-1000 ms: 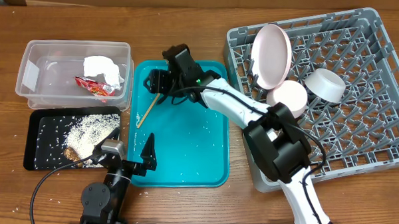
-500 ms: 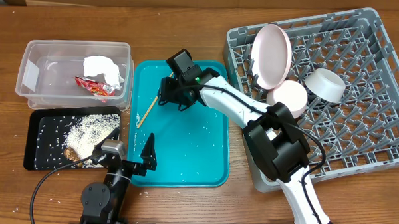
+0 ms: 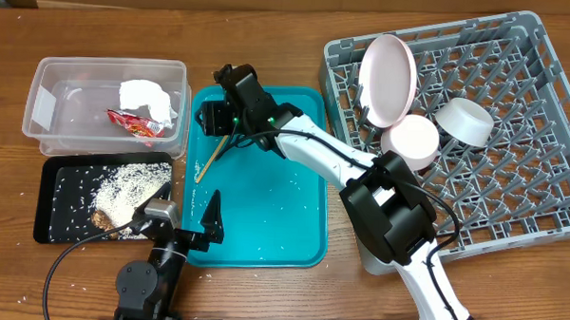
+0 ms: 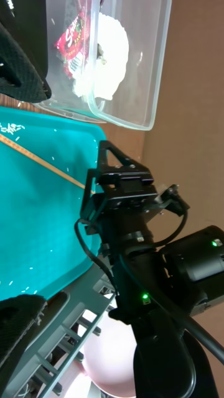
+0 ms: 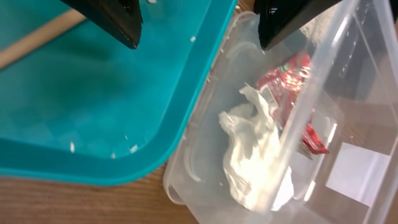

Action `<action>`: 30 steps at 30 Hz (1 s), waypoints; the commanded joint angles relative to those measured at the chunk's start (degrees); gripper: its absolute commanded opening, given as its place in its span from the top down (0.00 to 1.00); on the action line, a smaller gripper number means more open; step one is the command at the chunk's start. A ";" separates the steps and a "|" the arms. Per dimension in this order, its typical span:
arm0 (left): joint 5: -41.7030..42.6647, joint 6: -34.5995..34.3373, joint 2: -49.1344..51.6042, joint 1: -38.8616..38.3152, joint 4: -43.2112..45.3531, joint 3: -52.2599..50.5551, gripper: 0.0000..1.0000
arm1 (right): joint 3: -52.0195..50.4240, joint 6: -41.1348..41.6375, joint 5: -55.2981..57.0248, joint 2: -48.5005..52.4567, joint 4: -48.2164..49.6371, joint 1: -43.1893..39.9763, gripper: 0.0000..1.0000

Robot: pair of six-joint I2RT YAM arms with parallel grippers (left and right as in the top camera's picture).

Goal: Sort waste into correct bins and load items into the dishwasher
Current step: 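Reach the right gripper to the second chopstick and grasp it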

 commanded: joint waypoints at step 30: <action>0.42 -0.13 -0.39 0.28 0.00 -0.26 0.00 | 1.07 -39.04 6.78 -12.41 -41.68 -2.80 0.48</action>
